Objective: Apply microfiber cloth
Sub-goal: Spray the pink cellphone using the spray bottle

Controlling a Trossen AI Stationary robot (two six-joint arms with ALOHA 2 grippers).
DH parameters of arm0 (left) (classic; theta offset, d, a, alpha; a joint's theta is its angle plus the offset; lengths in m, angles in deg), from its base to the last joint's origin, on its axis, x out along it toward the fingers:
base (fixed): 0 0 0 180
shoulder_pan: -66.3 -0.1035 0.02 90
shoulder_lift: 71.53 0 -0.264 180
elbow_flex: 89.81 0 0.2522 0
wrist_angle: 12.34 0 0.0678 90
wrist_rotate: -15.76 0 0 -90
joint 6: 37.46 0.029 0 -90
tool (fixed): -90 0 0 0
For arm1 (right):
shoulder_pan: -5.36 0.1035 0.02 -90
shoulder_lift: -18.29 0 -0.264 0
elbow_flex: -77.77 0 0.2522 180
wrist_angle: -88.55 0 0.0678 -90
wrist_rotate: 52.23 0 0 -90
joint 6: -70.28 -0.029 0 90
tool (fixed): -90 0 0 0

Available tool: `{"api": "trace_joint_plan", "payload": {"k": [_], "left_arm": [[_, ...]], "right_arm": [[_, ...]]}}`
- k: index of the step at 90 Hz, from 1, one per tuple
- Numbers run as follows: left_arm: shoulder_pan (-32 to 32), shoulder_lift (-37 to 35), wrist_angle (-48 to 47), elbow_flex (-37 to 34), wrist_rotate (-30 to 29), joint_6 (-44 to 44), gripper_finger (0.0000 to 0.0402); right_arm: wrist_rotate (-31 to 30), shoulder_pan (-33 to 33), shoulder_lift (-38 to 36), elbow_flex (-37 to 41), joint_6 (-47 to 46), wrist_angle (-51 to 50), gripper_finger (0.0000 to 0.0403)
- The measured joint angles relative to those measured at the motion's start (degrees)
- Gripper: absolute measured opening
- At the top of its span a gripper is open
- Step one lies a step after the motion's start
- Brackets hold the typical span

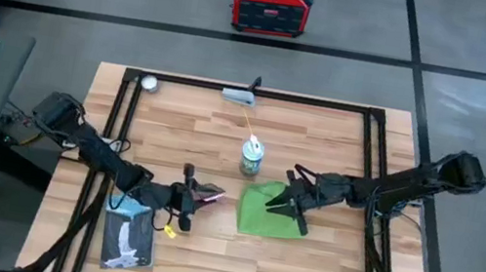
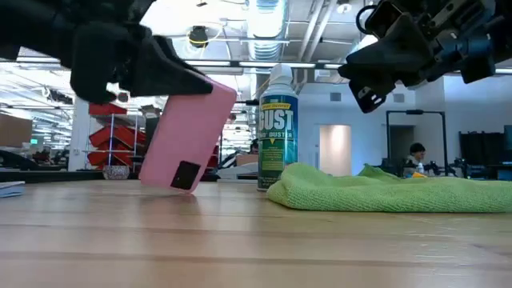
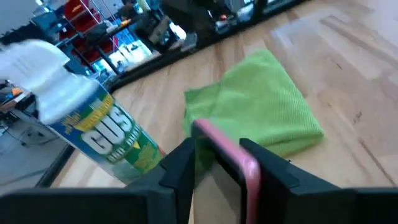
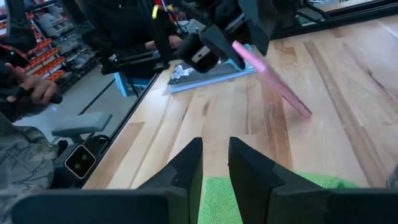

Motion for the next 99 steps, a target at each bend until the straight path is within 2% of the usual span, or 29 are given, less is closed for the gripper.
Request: {"api": "trace_joint_plan", "payload": {"k": [16, 39, 66, 99], "left_arm": [[0.5, -1.2, -1.8, 0.0, 0.6, -0.2, 0.0072], [0.4, -1.1, -3.3, 0.0, 1.9, -1.3, 0.0012], [0.5, -1.0, -2.7, 0.0, 3.0, -5.2, 0.0058], [0.7, -1.1, -2.0, 0.4, 4.6, -5.2, 0.0059]], "right_arm": [[0.0, 0.0, 0.0, 0.0, -0.1, 0.0, 0.0066], [0.0, 0.0, 0.0, 0.0, -0.1, 0.0, 0.0066], [0.0, 0.0, 0.0, 0.0, -0.4, 0.0, 0.0066], [0.0, 0.4, 0.0, 0.0, -0.6, 0.0, 0.0066]]}}
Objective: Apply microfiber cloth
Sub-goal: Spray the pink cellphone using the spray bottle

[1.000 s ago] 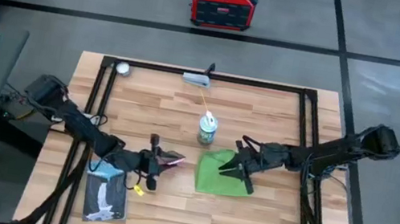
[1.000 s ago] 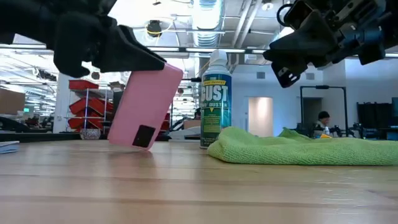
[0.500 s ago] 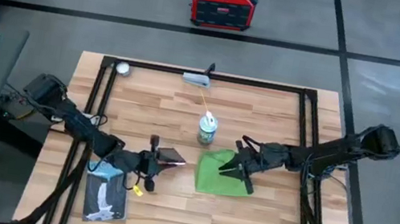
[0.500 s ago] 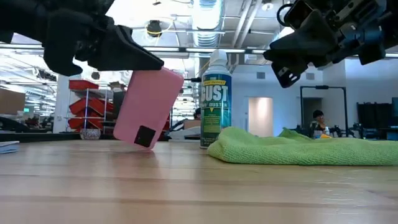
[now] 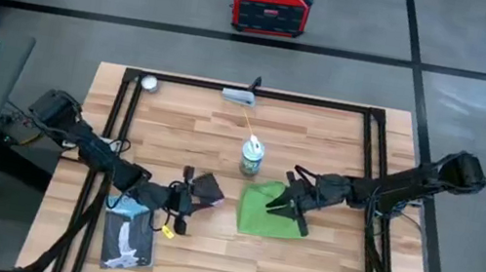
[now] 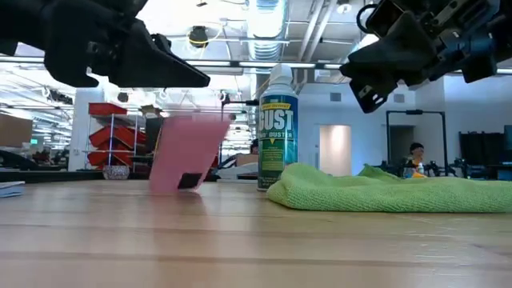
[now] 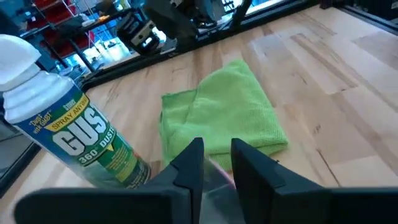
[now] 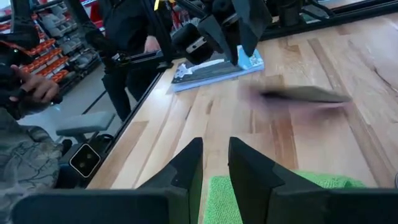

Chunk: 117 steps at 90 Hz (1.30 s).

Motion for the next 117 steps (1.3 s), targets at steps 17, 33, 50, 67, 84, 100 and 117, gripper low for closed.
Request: {"api": "trace_joint_plan", "payload": {"k": [17, 33, 50, 67, 84, 100, 117], "left_arm": [[0.1, 0.0, -1.2, 1.6, 0.0, -0.1, 0.0073], [-0.9, 0.0, -4.6, 1.6, -0.4, -5.7, 0.0096], [-3.7, -0.4, -12.6, 1.6, -1.0, -13.0, 0.0131], [-4.4, -6.3, -24.3, 1.6, -0.8, -17.0, 0.0148], [-4.4, -16.3, -35.2, 1.3, -0.8, -24.9, 0.0148], [-4.4, -19.9, -44.9, -0.4, 0.1, -39.3, 0.0148], [-3.8, -20.0, -44.6, -1.0, 3.4, -43.2, 0.0148]], "right_arm": [[0.0, 0.0, 0.0, 0.0, -0.1, 0.0, 0.0066], [-3.9, -0.3, 3.4, -0.1, -2.4, -1.0, 0.0066], [-4.6, -1.8, 13.0, -4.5, -2.8, -0.9, 0.0066], [-1.0, -2.5, 15.7, -9.1, 0.2, -1.2, 0.0066], [-0.8, -3.4, 12.5, -9.4, 1.1, -4.5, 0.0066], [-3.4, -3.6, 12.9, -9.3, 2.0, -6.3, 0.0066], [-7.8, -3.8, 13.0, -9.3, 5.5, -6.9, 0.0041]]}}
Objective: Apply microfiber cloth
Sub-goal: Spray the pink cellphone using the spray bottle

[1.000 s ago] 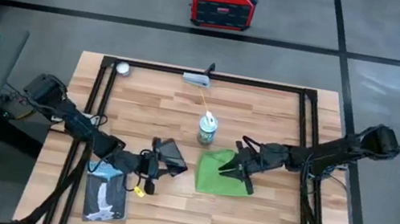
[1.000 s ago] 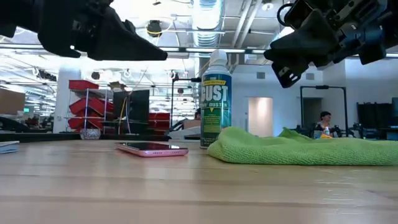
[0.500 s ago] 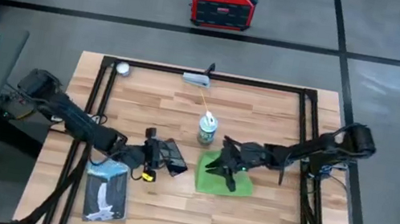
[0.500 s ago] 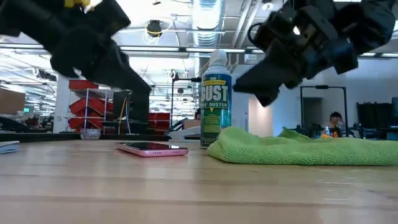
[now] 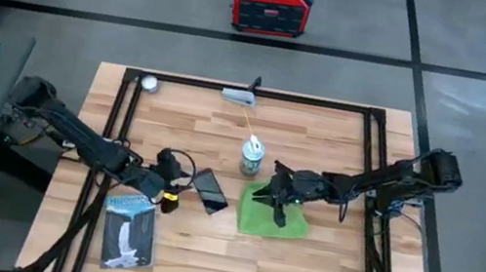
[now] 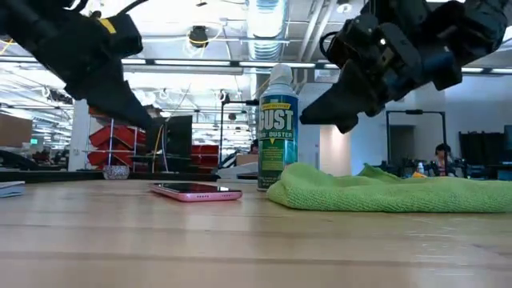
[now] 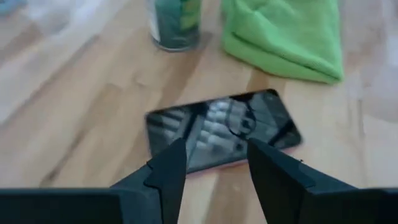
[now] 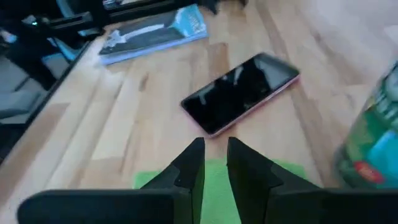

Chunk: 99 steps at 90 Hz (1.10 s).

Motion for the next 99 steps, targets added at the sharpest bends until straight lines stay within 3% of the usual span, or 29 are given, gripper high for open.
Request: {"api": "trace_joint_plan", "payload": {"k": [12, 29, 54, 71, 99], "left_arm": [[0.7, 0.1, 0.3, 0.0, 0.2, -0.2, 0.0148], [-0.4, 1.8, 0.1, 0.0, 0.6, -2.3, 0.014], [-0.8, 1.9, -1.5, 0.0, 0.4, -4.6, 0.001], [-0.8, 1.8, -5.4, 0.0, 0.3, -6.9, 0.0001], [1.0, -4.9, -20.8, 0.0, -4.4, -18.0, 0.0]], "right_arm": [[-0.4, -0.8, 0.0, -1.3, 2.2, -1.5, 0.0007], [-1.1, -1.0, 0.0, -2.4, 3.2, -3.9, 0.0001], [-2.4, -1.0, 0.1, -4.0, 3.4, -5.5, 0.0], [-2.3, -0.6, 7.1, -9.4, 4.8, -6.7, 0.0], [-2.1, -0.7, 16.7, -21.4, 9.3, -14.5, 0.0]]}}
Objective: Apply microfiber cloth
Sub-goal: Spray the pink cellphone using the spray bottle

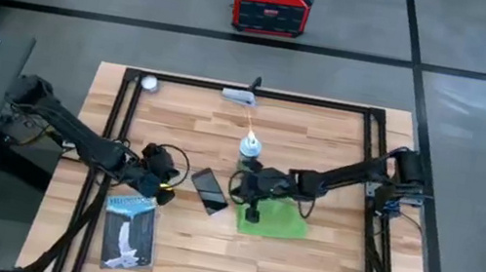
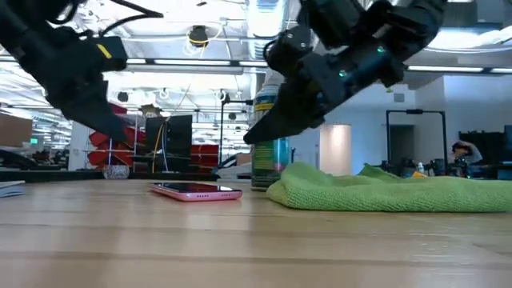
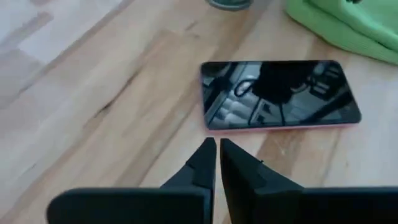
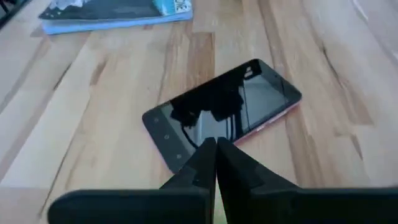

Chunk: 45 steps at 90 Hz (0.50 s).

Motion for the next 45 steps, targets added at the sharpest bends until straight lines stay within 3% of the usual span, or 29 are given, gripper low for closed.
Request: {"api": "trace_joint_plan", "payload": {"k": [19, 45], "left_arm": [[2.6, -0.9, -3.5, -1.4, -0.7, -11.6, 0.0], [4.1, -0.9, 23.5, -10.7, 1.1, -12.4, 0.0013]], "right_arm": [[-1.3, -0.4, -0.8, -0.7, 1.3, -4.7, 0.0], [-1.6, -0.8, -0.9, -0.7, 2.4, -5.1, 0.0]]}}
